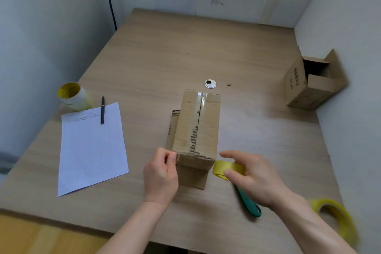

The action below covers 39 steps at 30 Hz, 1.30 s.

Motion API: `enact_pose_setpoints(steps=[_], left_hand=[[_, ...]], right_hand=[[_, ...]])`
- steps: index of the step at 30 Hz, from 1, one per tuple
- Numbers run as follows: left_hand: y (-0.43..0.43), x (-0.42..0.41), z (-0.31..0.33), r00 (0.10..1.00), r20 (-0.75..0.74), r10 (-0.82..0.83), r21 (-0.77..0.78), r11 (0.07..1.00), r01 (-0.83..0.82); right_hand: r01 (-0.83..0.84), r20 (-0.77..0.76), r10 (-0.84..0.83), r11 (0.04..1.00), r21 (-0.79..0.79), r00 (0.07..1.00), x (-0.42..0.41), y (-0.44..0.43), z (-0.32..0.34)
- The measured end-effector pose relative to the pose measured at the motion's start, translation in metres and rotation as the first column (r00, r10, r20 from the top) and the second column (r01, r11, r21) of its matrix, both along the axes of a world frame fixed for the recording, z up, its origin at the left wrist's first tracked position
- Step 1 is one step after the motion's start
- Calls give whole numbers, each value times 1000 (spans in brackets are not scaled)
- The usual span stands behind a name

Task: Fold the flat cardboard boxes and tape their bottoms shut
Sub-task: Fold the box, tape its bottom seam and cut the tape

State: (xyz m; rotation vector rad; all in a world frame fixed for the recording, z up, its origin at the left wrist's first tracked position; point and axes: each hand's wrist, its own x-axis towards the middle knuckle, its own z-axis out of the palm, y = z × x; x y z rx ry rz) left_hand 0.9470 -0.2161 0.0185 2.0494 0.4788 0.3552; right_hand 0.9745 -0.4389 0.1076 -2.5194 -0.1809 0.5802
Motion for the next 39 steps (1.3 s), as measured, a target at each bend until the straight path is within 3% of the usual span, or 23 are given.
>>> enact_pose_setpoints(steps=[3, 6, 7, 15, 23, 31, 36, 37, 39], left_hand=[[0, -4, 0, 1000, 20, -1, -1, 1000, 1], [1, -5, -1, 1000, 27, -6, 17, 1000, 5], [2, -4, -2, 1000, 25, -2, 23, 1000, 1], [13, 6, -11, 1000, -13, 19, 25, 1000, -18], [13, 12, -17, 997, -76, 10, -68, 998, -15], [20, 25, -11, 948, -319, -16, -296, 951, -84], [26, 43, -6, 861, -502, -82, -493, 845, -208], [28, 47, -9, 845, -532, -49, -444, 866, -229], [30, 51, -10, 884, -464, 54, -139, 981, -133]], right_hand=[[4, -28, -4, 1000, -6, 1000, 0, -9, 2], [-68, 88, 99, 949, -307, 991, 3, -5, -2], [-62, 100, 100, 941, -334, 990, 3, -2, -4], [22, 189, 33, 960, -280, 981, 5, 9, -30], [11, 224, 61, 952, -306, 973, 10, 6, -48], [-97, 219, 181, 934, -345, 959, 18, 4, -63], [-136, 193, 207, 935, -327, 959, 27, 3, -64], [-147, 196, 221, 931, -335, 955, 28, 3, -64], [-162, 206, 242, 926, -340, 948, 32, 3, -64]])
